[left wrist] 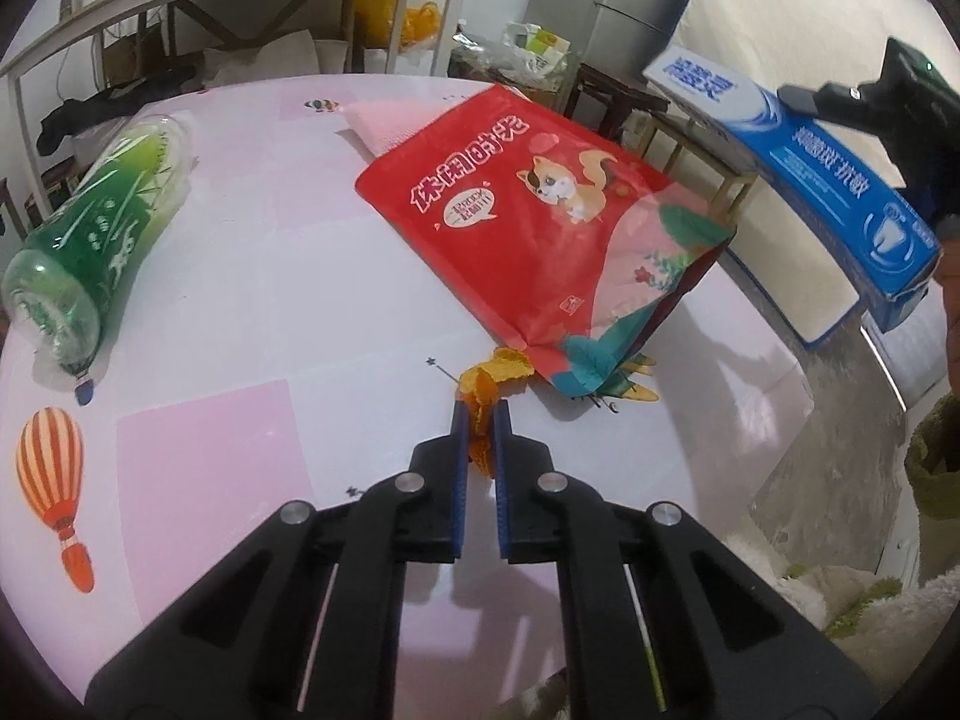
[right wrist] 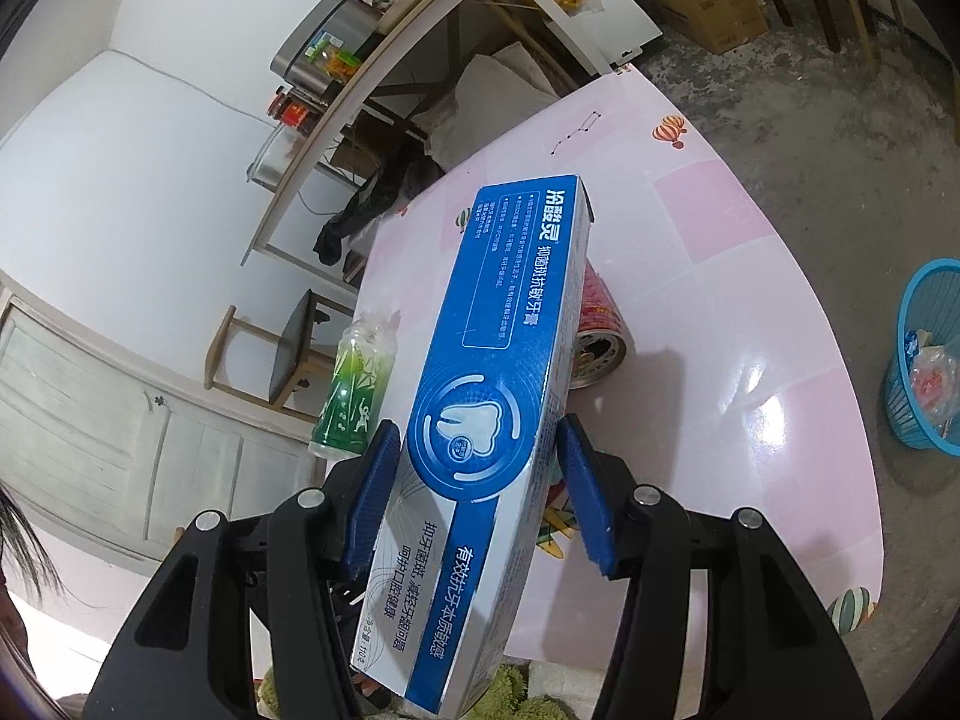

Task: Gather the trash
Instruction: 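Grasp the orange peel with the left gripper while the right holds the toothpaste box, then carry the orange peel and toothpaste box over the blue wastebasket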

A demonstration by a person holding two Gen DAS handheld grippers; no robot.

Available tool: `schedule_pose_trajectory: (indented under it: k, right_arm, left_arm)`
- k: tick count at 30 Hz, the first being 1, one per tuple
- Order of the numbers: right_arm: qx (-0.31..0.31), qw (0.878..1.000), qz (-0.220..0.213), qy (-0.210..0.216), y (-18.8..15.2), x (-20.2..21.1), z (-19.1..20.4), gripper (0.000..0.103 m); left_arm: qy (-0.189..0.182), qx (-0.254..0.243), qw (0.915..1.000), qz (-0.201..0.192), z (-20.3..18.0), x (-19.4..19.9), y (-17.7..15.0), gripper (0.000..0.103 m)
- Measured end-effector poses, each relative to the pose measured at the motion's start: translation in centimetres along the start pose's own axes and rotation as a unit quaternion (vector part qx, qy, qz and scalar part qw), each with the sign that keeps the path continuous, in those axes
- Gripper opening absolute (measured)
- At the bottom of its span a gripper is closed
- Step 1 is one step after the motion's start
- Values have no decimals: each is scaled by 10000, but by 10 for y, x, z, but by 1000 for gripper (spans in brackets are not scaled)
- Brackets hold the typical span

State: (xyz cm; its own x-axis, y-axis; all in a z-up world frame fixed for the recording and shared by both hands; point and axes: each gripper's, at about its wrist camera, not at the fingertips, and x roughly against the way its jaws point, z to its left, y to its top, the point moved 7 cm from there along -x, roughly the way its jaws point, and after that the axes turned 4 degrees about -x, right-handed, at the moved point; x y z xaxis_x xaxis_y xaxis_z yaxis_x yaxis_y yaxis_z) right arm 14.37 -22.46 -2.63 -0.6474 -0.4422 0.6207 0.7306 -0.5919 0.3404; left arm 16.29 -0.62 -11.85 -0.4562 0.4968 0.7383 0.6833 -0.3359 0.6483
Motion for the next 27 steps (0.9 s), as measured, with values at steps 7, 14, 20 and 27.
schedule_pose_trajectory:
  k: [7,14,20,27]
  right_arm:
    - [35,10000,10,66,-1,-1,2,53]
    - [129,9998,-16,143,-1,1,9,53]
    - [192,9995,-69,245,-2,8,12,53]
    - [46,9985,-442,309,1,43,-3,53]
  left_arm:
    - [290,84,9995,-104,8,17,0,6]
    - [634,125,9977,-180,11,36,-1,6]
    - [477,332,9970,-502,12,59,9,6]
    - [-14,178,9968,-782,-12,70,46,6]
